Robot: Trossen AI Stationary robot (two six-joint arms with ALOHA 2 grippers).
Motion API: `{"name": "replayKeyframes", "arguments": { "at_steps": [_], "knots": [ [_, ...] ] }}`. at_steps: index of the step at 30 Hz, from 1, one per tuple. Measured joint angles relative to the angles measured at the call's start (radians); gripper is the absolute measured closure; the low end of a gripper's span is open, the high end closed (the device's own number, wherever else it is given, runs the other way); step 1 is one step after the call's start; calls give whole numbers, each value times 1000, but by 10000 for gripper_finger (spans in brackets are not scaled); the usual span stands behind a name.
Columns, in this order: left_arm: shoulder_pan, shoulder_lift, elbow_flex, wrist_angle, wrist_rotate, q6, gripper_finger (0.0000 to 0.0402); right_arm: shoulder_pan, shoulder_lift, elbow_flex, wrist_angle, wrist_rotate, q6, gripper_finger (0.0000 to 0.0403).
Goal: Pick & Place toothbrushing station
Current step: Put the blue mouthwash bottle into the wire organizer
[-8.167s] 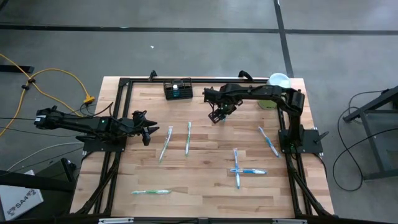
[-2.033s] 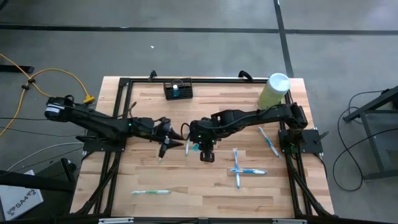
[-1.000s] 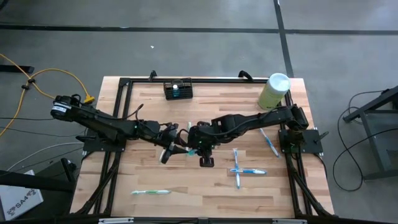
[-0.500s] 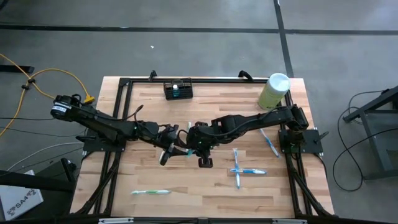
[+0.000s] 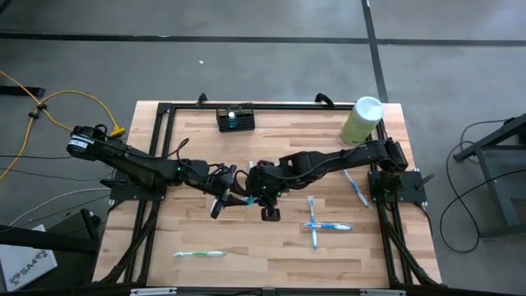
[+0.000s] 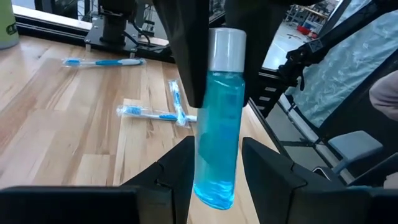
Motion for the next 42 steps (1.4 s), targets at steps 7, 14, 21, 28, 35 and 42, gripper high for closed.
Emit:
{"name": "replayKeyframes", "arguments": {
  "at_steps": [7, 14, 21, 28, 35, 42],
  "knots": [
    [0, 0, 0, -12, 1, 0, 270, -2, 0, 0, 11, 1, -7, 309],
    [0, 0, 0, -43, 1, -14, 270, -2, 0, 0, 14, 1, -8, 309],
    [0, 0, 0, -44, 2, -15, 274, -2, 0, 0, 25, 1, -11, 309],
    [0, 0, 0, -43, 2, -13, 332, -2, 0, 0, 24, 1, -11, 309],
    [0, 0, 0, -42, -5, 7, 346, -2, 0, 0, 24, 2, -11, 304],
    [1, 0, -2, 9, -20, 53, 348, -2, 0, 1, 47, 69, -11, 262]
  ]
}}
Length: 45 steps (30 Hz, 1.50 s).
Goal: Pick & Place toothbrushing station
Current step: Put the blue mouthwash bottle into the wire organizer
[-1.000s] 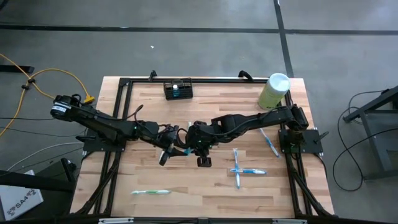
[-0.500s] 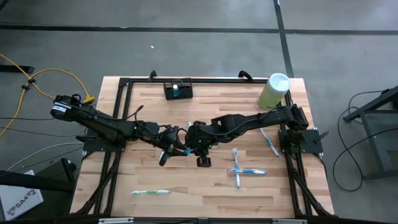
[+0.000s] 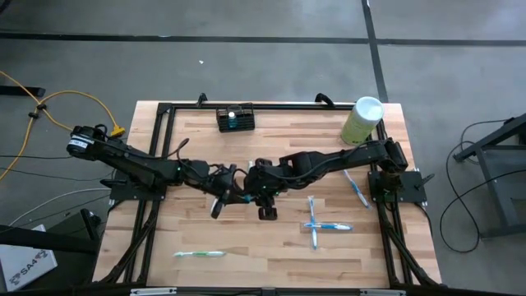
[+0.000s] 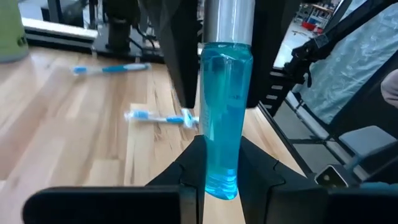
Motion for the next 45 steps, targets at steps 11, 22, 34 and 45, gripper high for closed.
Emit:
{"name": "replayKeyframes", "arguments": {
  "at_steps": [11, 22, 34, 45],
  "knots": [
    [2, -16, 0, 34, -58, 66, 349, 0, 0, 0, 17, 47, -70, 234],
    [63, -181, 1, -100, -66, 122, 349, -8, -90, 2, 12, 97, -100, 237],
    [73, -347, 2, -60, -64, 241, 349, -27, -134, 1, 161, 115, -179, 237],
    [65, -313, 0, 42, -37, 265, 349, -38, -134, 1, 291, 103, -226, 237]
  ]
}}
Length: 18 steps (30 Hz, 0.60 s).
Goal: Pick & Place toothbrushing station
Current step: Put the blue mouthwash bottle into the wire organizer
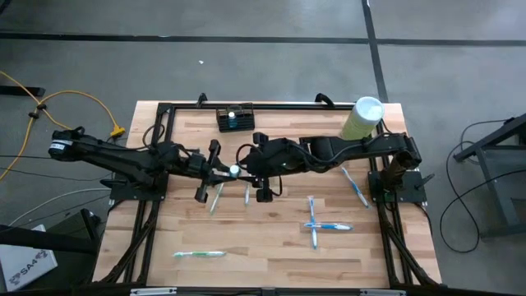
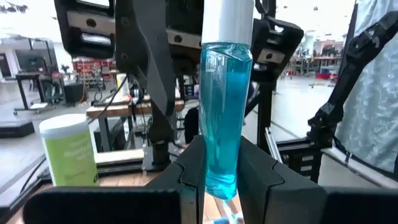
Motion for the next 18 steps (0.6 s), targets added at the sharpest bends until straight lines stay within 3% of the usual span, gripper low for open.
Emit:
{"name": "replayKeyframes", "arguments": {
  "at_steps": [18],
  "knots": [
    [-7, 1, 0, 23, 2, 24, 349, 0, 0, 0, 39, -60, 4, 237]
  ]
}}
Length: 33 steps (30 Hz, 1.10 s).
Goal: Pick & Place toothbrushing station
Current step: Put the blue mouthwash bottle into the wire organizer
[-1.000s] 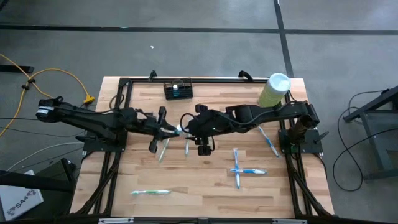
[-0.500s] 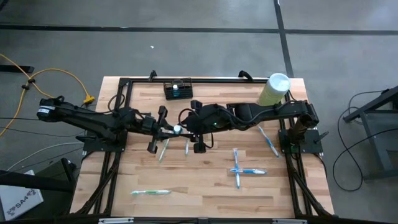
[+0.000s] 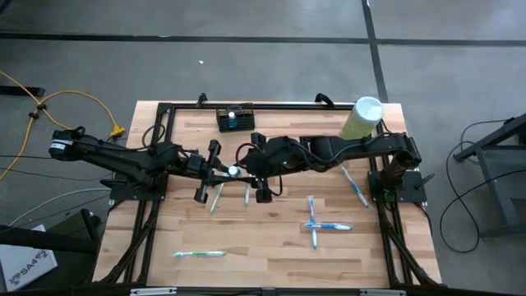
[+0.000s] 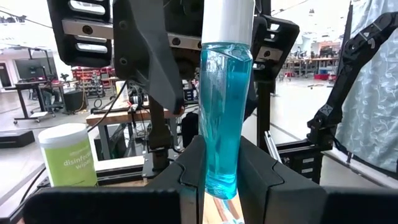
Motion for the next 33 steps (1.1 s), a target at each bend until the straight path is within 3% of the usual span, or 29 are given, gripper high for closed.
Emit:
{"name": "replayKeyframes", "arguments": {
  "at_steps": [12, 24, 33],
  "knots": [
    [0, 0, 0, 22, 0, 1, 349, 0, 0, 0, 14, -11, 1, 240],
    [0, 0, 0, 21, 0, 1, 339, 0, 1, -1, 13, -9, 2, 331],
    [0, 0, 0, 13, -3, -33, 302, 0, 1, -1, -6, -10, 3, 326]
  ]
}}
